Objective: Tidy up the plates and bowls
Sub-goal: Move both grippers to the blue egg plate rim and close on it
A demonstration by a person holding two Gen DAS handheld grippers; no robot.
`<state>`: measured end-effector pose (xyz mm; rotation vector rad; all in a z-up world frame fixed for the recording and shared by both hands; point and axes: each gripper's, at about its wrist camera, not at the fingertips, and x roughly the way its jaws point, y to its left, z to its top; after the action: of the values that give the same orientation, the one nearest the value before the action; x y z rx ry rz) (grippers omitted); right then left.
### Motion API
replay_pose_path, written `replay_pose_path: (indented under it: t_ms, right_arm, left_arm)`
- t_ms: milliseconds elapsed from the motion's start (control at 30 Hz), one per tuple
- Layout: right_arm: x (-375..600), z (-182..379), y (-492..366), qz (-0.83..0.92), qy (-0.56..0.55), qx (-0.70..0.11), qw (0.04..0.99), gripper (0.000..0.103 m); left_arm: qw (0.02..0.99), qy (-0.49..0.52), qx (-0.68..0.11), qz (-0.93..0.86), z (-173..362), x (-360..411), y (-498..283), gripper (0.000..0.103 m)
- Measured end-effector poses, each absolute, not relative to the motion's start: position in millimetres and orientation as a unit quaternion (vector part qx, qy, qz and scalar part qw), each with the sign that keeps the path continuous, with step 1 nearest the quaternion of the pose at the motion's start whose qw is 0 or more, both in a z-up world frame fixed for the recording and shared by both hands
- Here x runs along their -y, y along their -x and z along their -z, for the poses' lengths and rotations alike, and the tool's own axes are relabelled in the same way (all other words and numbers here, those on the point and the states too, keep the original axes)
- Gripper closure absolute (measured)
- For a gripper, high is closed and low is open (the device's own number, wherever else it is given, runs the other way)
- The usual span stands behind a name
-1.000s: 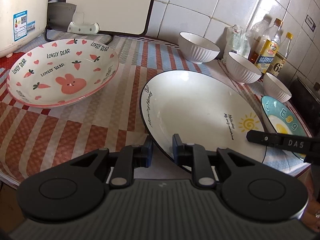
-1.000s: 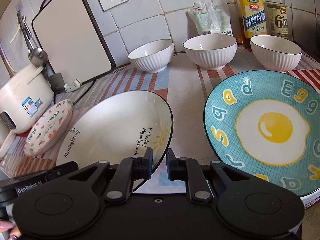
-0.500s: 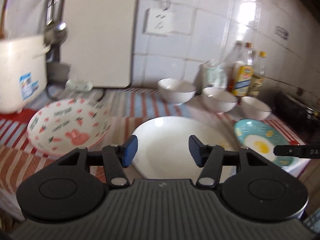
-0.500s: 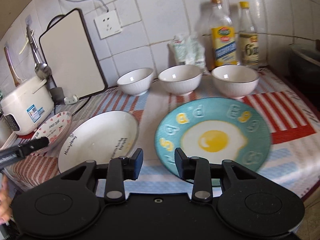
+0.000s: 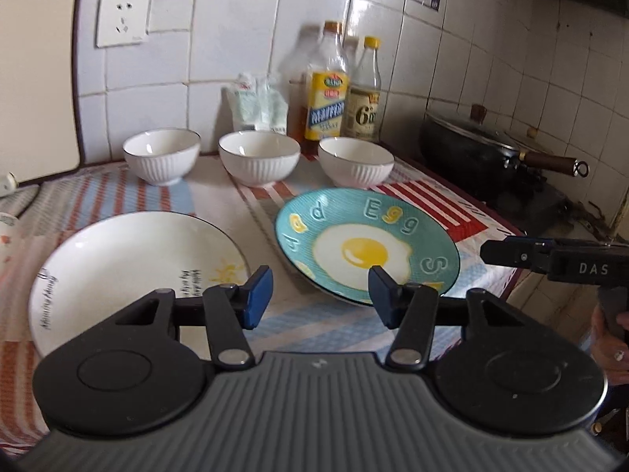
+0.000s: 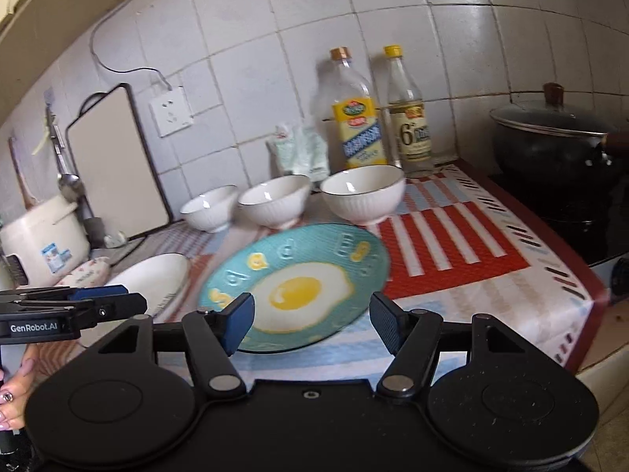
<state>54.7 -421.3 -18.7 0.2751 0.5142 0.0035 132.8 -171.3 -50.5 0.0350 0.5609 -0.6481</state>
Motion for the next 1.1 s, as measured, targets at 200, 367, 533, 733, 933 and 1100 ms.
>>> replay_pose_path:
  t_ms: [200,367,533,733,933,1100]
  right_arm:
    - [454.4,25.4,-74.1,0.005,-0.162,-0.279,0.946,0.043]
    - [468.6,34.9,-89.0,0.013,-0.186,-0.304,0.934,0.064]
    - [462.6,45.7,-98.3,0.012,-0.184,-0.326,0.927,0.068]
    - [462.0,50.5,-106.3,0.032,-0.188,-0.325,0.926,0.068]
    - [472.3,55.4,-117.0,0.014,-0.232,-0.325,0.917,0.089]
    - [474.7,58.7,-125.5,0.02,-0.241,-0.328,0.913,0.088]
  left_arm:
    - [0.913,-0.063,-0.308,0.259,53.9,215.6,-172.5,0.068]
    - [0.903,-0.058,-0.342,0.254,53.8,216.9,-193.4,0.082]
    - [0.897,-0.041,-0.363,0.249,63.0,215.2,-194.1,0.091]
    - [0.9,-0.019,-0.377,0.217,72.8,220.5,-204.7,0.091]
    - [0.91,0.005,-0.366,0.193,79.5,222.7,-210.0,0.09]
    - [0.918,-0.003,-0.345,0.194,81.9,224.0,-204.7,0.092]
